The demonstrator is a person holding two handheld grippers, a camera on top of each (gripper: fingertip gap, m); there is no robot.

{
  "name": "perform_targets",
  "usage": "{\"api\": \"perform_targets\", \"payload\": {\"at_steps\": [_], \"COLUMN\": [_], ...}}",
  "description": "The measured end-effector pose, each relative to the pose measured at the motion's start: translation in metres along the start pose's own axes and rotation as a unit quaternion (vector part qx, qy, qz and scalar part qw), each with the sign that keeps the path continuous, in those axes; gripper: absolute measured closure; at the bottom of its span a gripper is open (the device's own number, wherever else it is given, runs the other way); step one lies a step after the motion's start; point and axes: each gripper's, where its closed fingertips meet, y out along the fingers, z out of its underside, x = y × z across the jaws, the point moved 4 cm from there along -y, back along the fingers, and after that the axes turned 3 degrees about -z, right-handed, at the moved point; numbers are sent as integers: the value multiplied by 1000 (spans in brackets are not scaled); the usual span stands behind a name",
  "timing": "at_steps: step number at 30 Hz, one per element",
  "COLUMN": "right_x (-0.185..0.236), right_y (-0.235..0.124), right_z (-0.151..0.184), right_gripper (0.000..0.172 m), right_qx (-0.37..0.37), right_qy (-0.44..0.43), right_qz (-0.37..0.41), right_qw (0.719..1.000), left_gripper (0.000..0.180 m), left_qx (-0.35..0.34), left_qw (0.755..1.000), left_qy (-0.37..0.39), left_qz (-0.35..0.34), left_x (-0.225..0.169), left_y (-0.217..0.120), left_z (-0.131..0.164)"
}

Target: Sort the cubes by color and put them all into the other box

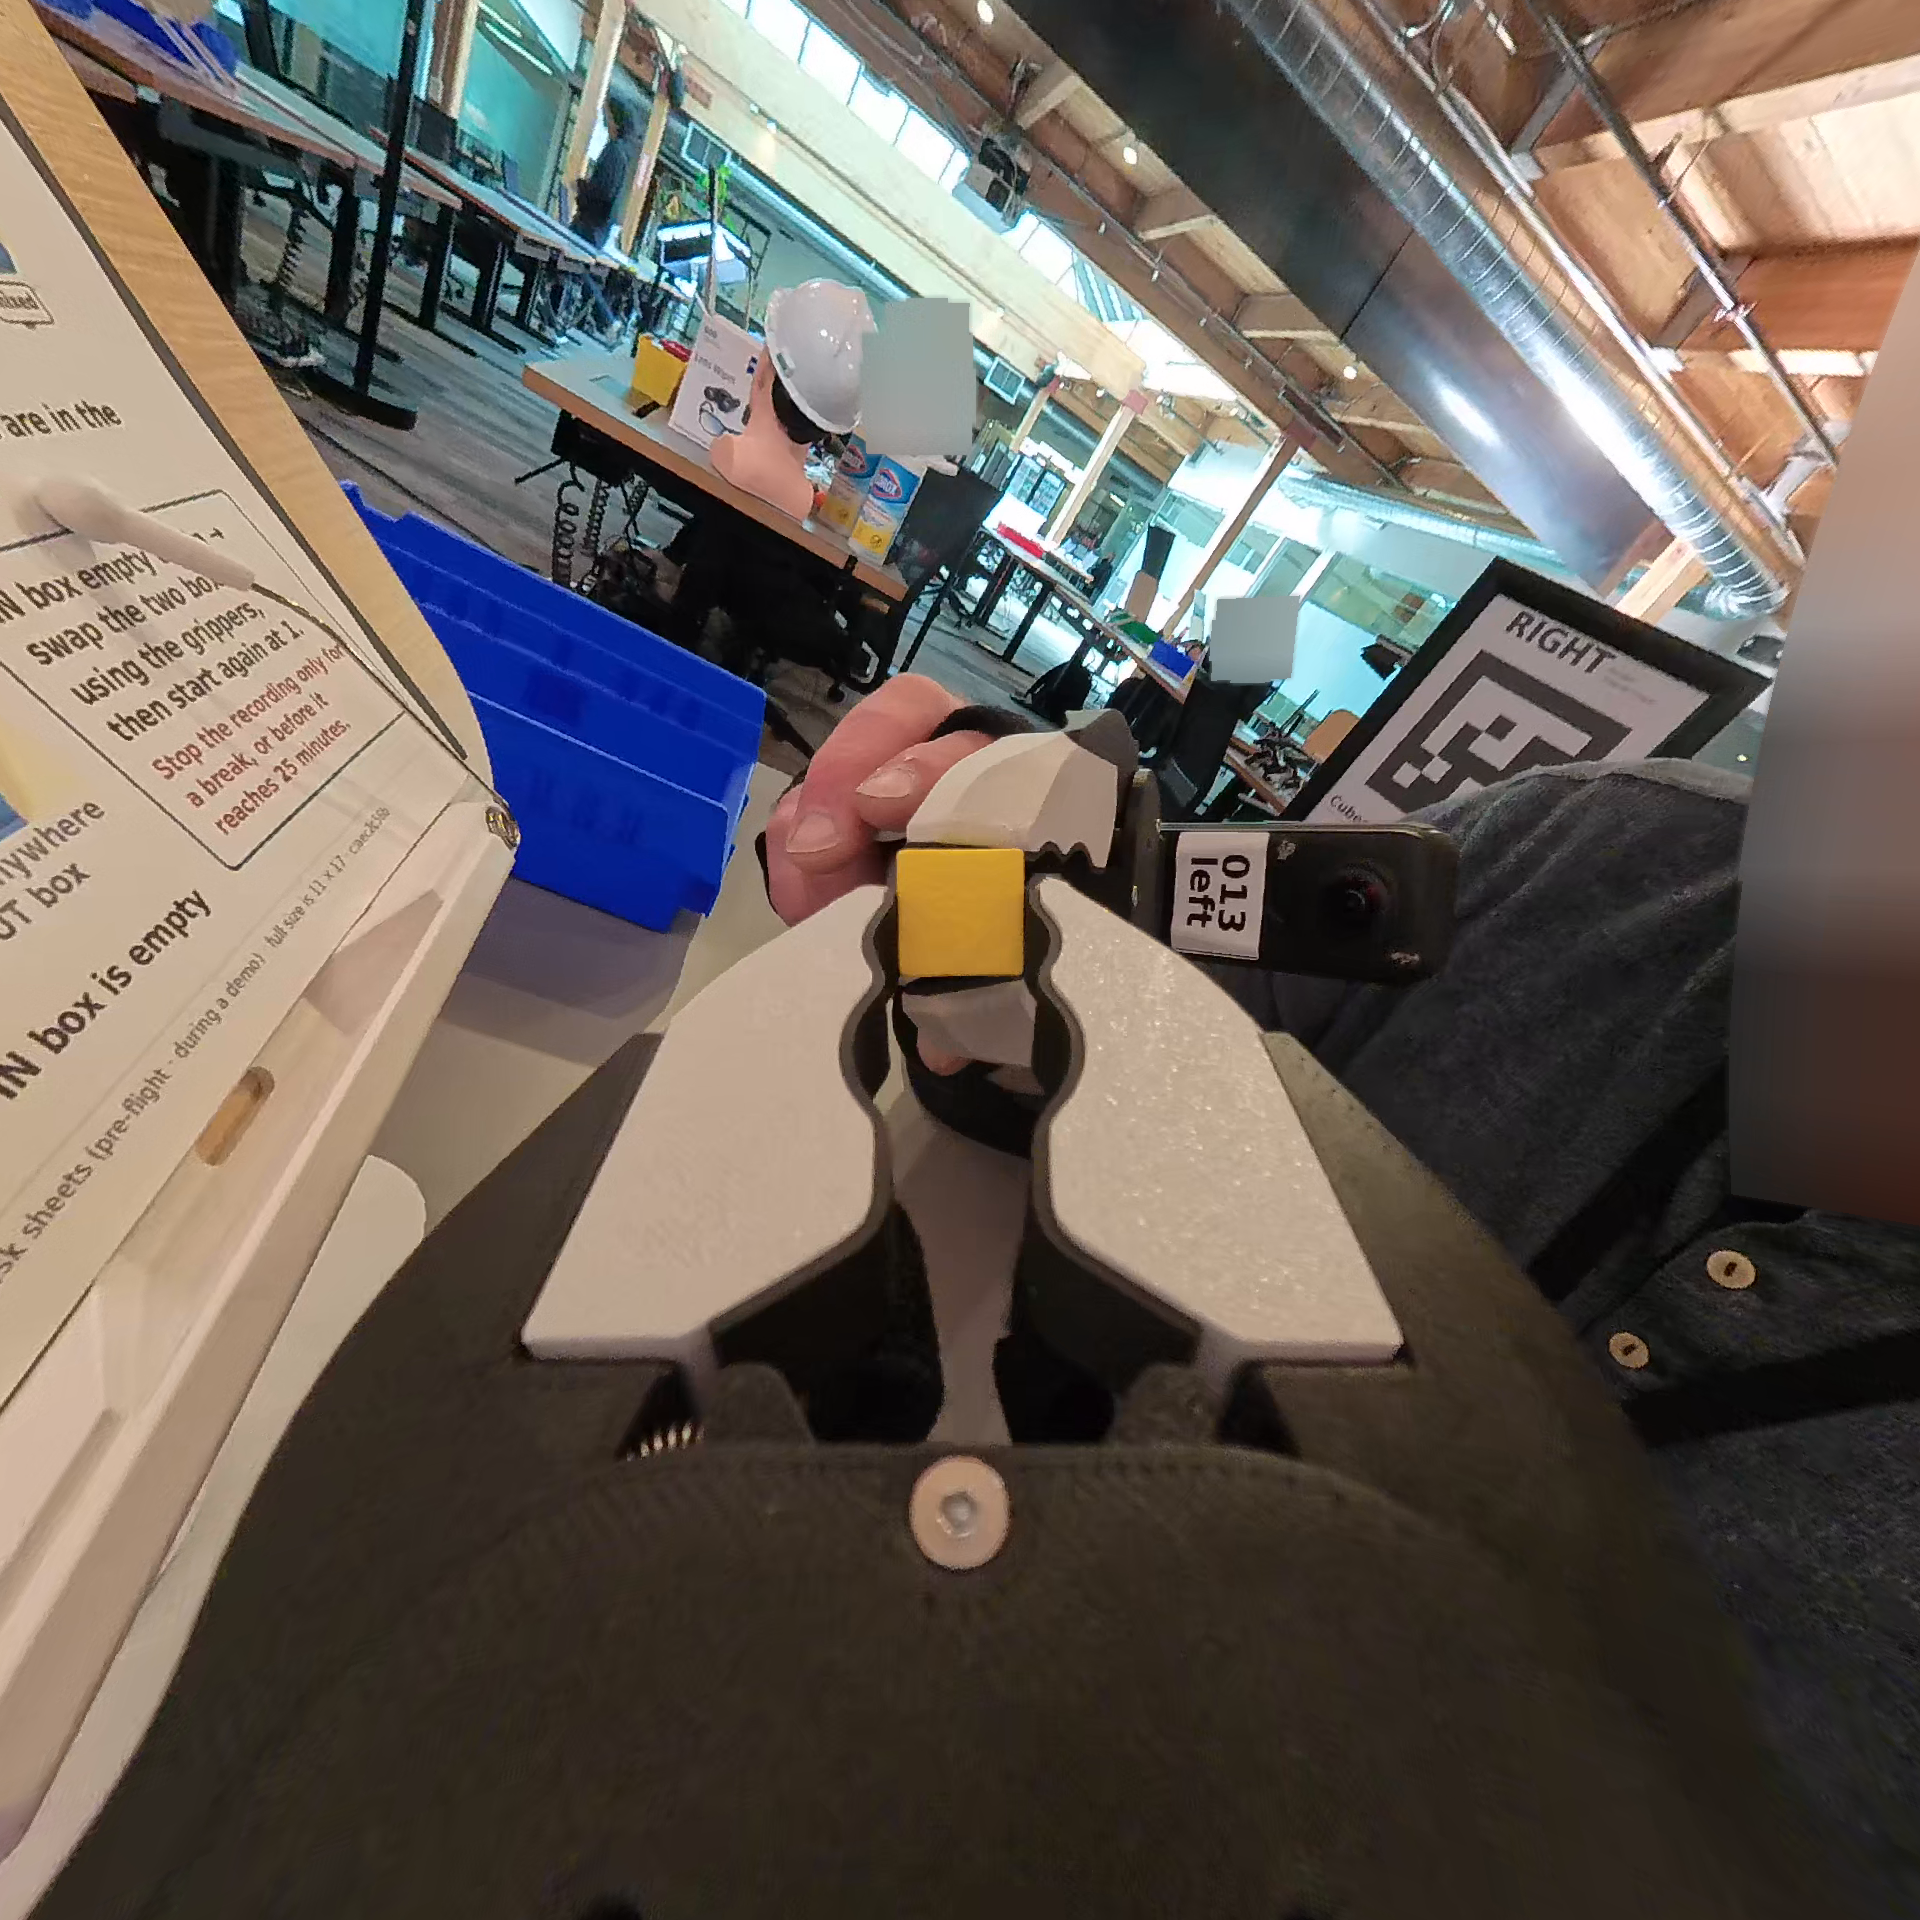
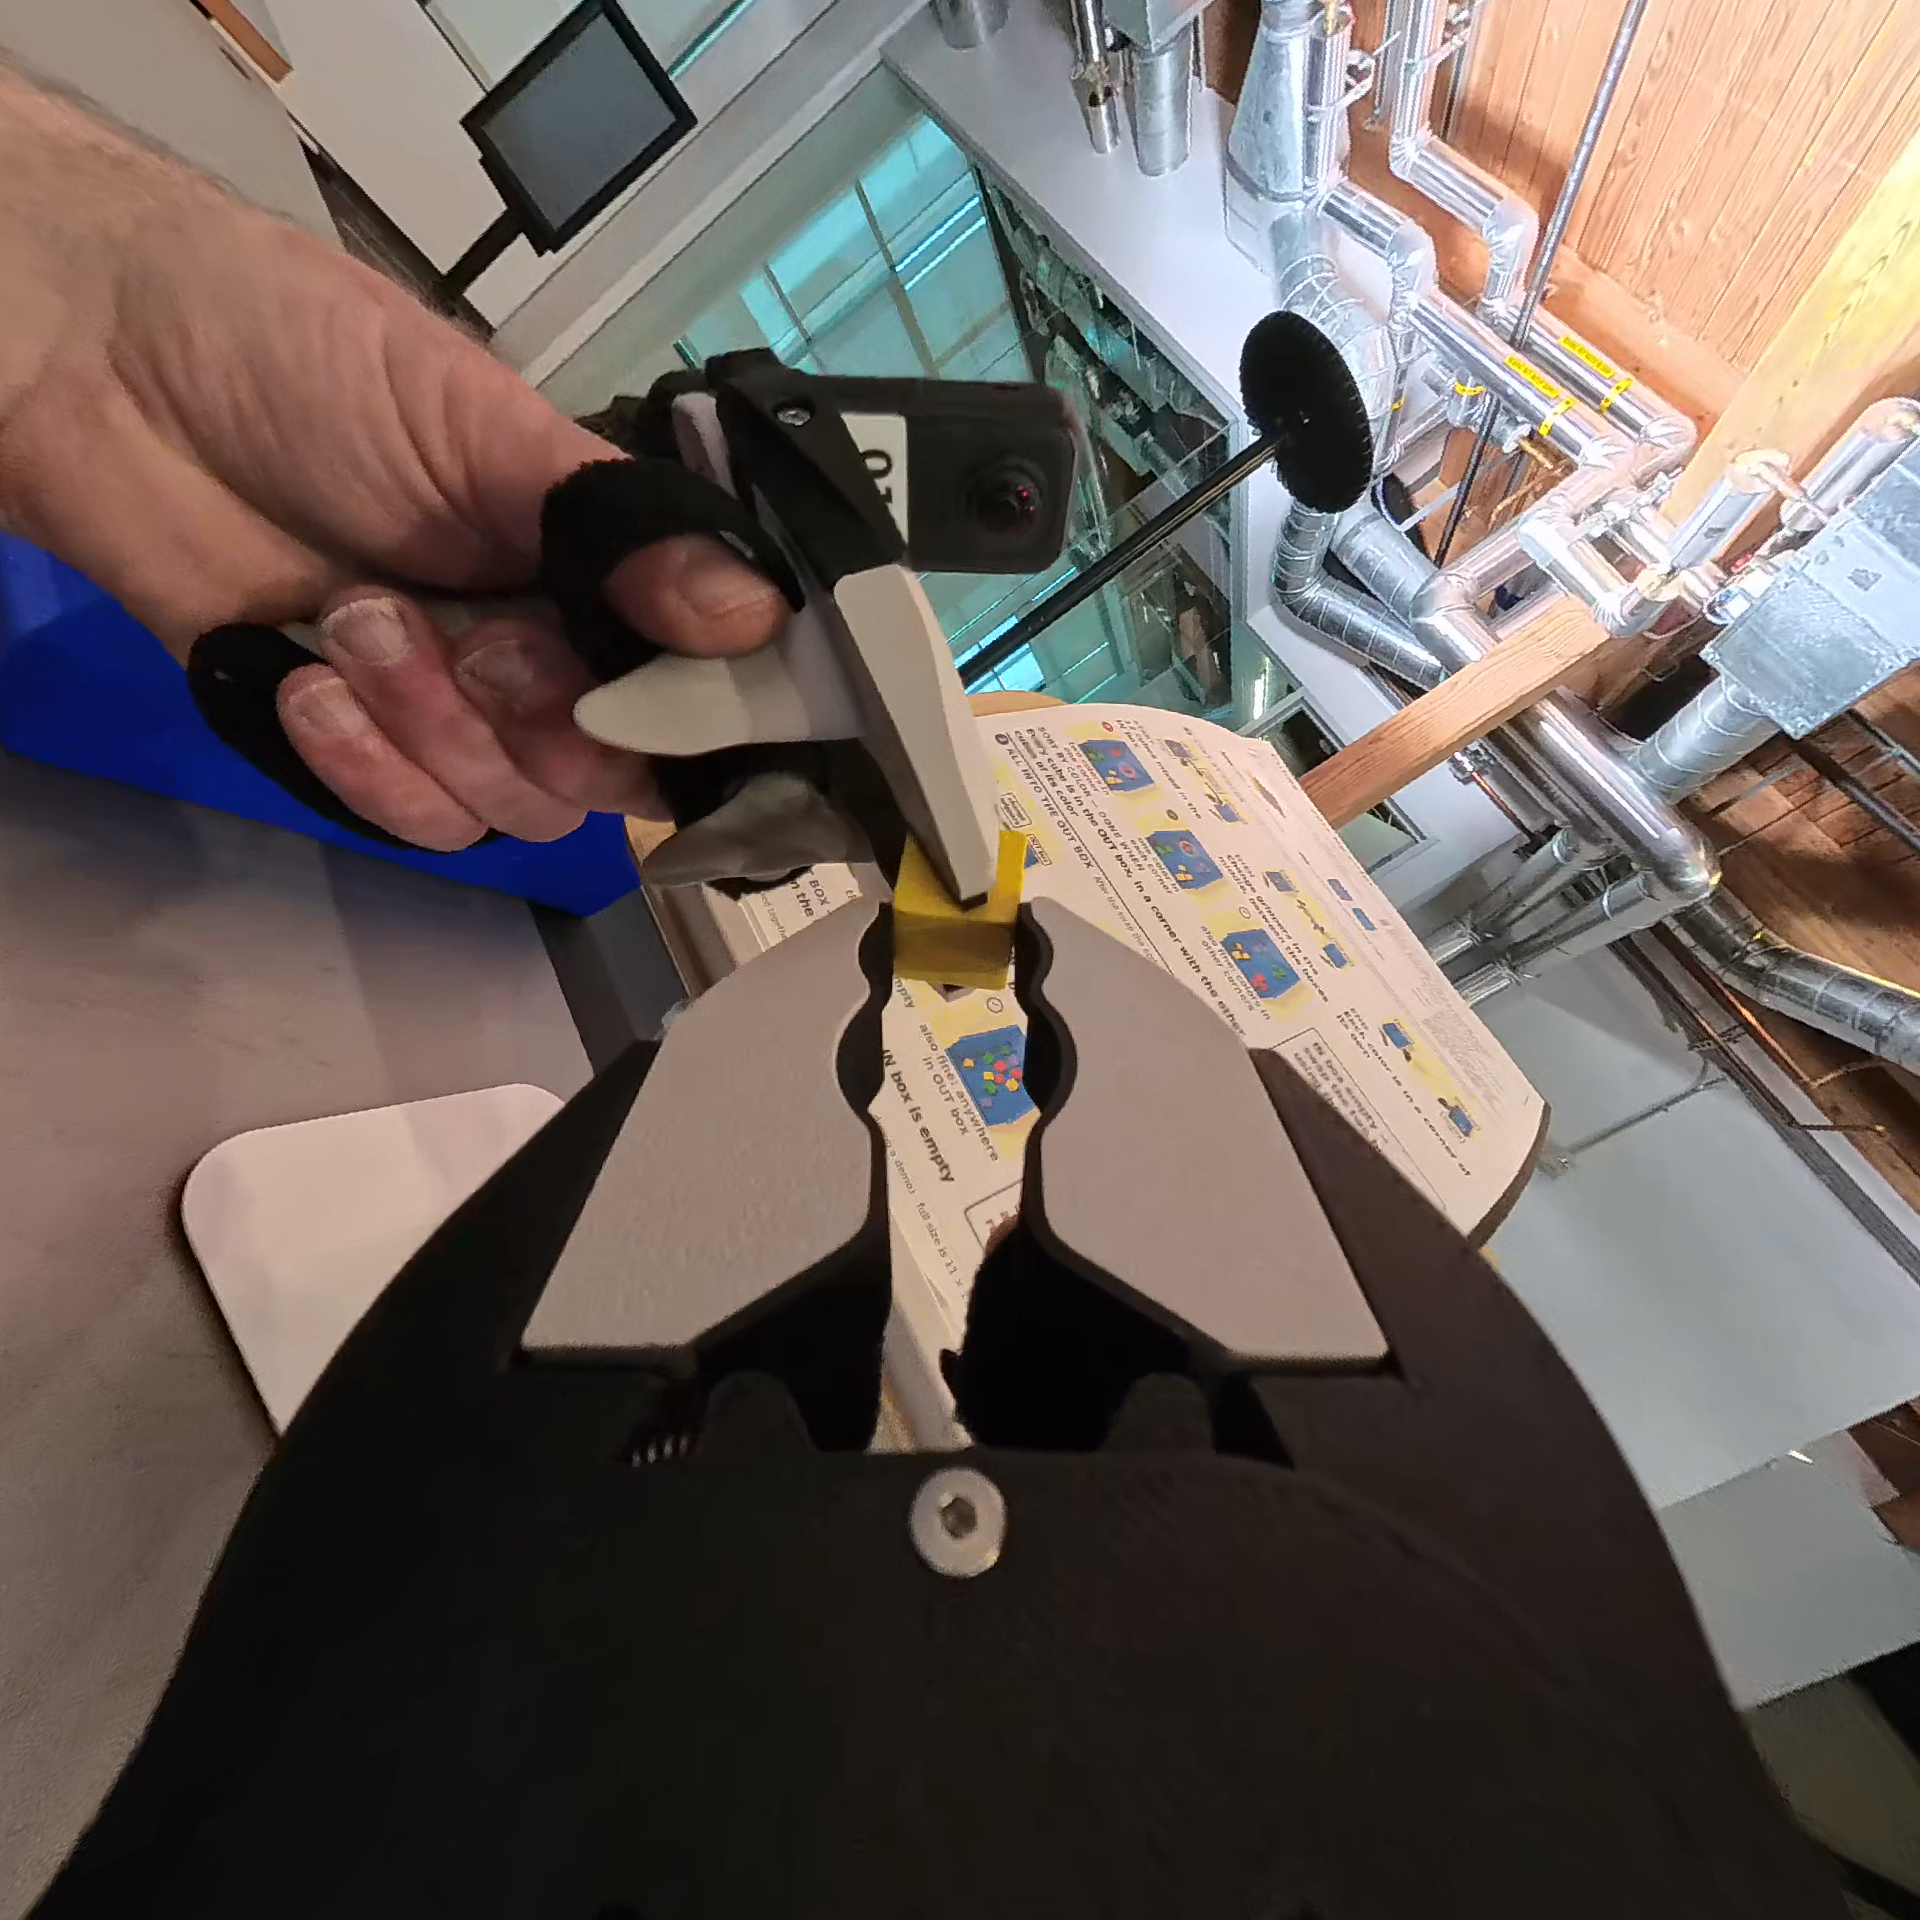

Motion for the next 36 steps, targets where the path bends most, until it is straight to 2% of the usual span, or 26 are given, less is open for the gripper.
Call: {"api": "perform_targets", "payload": {"at_steps": [2,3,7,9,12,15,20,23,29,32,36], "right_x": [-4,-8,-35,-60,-114,-159,-189,-174,-127,-104,-78], "right_y": [-1,-2,-10,-20,-47,-85,-141,-161,-180,-186,-185], "right_z": [2,3,14,32,75,128,215,266,343,371,392], "right_gripper": [150,150,150,150,150,150,150,149,149,149,149], "right_qx": [7,9,27,59,127,206,332,398,502,543,557], "right_qy": [12,17,15,12,29,76,156,241,304,313,341], "right_qz": [0,5,35,58,119,153,171,118,51,26,-7], "right_qw": [1000,1000,999,996,984,963,915,878,808,779,757], "left_gripper": [144,142,145,156,172,177,180,180,180,180,180], "left_qx": [-11,-19,-26,-30,-34,-38,-53,-53,-51,-41,-38], "left_qw": [1000,1000,999,998,997,994,992,991,990,990,990], "left_qy": [-6,-8,13,27,51,67,74,78,74,75,72], "left_qz": [4,7,-26,-44,-55,-77,-88,-99,-105,-109,-111], "left_x": [-1,-2,-2,-4,-8,-8,-9,-7,-2,0,3], "left_y": [-1,-4,-15,-21,-28,-33,-43,-47,-46,-43,-43], "left_z": [-3,-6,-13,-16,-20,-24,-29,-30,-29,-26,-24]}}
